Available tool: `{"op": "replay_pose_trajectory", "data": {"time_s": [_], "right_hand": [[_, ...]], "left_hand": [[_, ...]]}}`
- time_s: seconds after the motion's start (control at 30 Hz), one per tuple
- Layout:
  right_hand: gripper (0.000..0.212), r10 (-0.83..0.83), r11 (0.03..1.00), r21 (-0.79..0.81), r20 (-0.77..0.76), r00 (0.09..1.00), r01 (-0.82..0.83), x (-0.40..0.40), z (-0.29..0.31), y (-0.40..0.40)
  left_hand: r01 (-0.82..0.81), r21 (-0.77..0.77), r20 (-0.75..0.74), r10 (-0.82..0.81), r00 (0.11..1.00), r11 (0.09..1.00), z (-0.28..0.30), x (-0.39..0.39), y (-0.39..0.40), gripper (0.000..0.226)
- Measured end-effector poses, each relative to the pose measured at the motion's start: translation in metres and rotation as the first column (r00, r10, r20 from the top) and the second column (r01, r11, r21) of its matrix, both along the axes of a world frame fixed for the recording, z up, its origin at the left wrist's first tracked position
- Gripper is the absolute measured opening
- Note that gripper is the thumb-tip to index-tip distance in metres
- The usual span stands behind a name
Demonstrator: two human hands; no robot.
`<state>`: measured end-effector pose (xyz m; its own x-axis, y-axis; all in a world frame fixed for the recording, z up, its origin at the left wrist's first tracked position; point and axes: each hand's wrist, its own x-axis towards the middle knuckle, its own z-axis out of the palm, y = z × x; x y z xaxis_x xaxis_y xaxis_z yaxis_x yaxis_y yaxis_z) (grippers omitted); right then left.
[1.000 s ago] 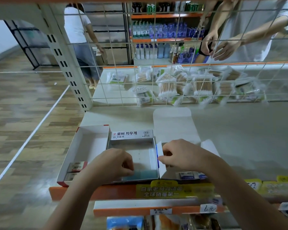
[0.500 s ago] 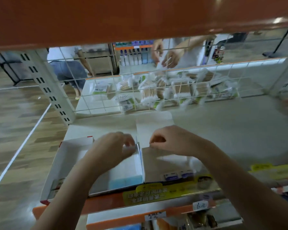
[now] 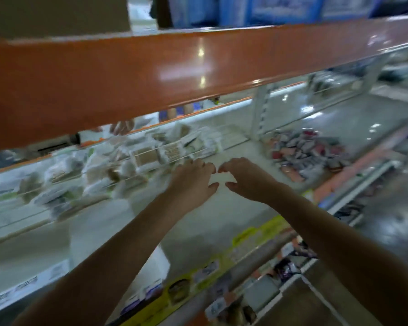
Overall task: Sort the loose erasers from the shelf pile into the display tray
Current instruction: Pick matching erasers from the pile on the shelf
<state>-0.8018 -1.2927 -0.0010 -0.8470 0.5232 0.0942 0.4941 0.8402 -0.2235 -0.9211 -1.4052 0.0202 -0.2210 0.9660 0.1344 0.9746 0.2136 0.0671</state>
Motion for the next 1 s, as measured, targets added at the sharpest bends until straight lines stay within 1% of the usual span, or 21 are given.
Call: {"op": "replay_pose_trajectory", "data": {"time_s": [0.13,0.27,0.37,0.47,0.53,0.63,0.77,0.87,1.0], "right_hand": [[0.041,-0.165,0.986,-0.011,0.04,0.985,0.166,0.055,-0.006,0.06],[0.042,-0.267,0.962,-0.047,0.027,0.963,0.268,0.099,-0.018,0.108],[0.045,-0.328,0.942,-0.049,0.081,0.941,0.333,0.134,-0.024,0.142],[0.039,-0.404,0.911,-0.048,0.083,0.911,0.409,0.163,-0.033,0.172],[0.038,-0.425,0.901,-0.056,0.075,0.902,0.43,0.175,-0.041,0.19],[0.041,-0.439,0.888,-0.111,0.074,0.895,0.445,0.181,-0.05,0.207],[0.038,-0.453,0.889,-0.056,0.035,0.891,0.454,0.178,-0.062,0.221],[0.04,-0.454,0.891,0.01,0.015,0.891,0.454,0.174,-0.07,0.225],[0.039,-0.452,0.892,0.011,-0.018,0.892,0.452,0.17,-0.08,0.227]], "left_hand": [[0.087,-0.071,-0.012,-0.089,0.996,0.994,-0.015,0.042,0.077,0.046],[0.135,-0.119,-0.008,-0.137,0.991,0.984,-0.033,0.079,0.138,0.048],[0.149,-0.133,-0.003,-0.151,0.989,0.98,-0.044,0.106,0.179,0.048],[0.162,-0.133,0.028,-0.159,0.987,0.978,-0.057,0.125,0.213,0.051],[0.162,-0.142,0.065,-0.154,0.986,0.976,-0.063,0.133,0.233,0.051],[0.158,-0.145,0.082,-0.147,0.986,0.977,-0.071,0.141,0.252,0.049],[0.153,-0.147,0.111,-0.137,0.984,0.977,-0.08,0.144,0.264,0.05],[0.145,-0.148,0.083,-0.134,0.988,0.978,-0.084,0.144,0.266,0.052],[0.1,-0.105,0.055,-0.095,0.994,0.989,-0.088,0.145,0.267,0.05]]}}
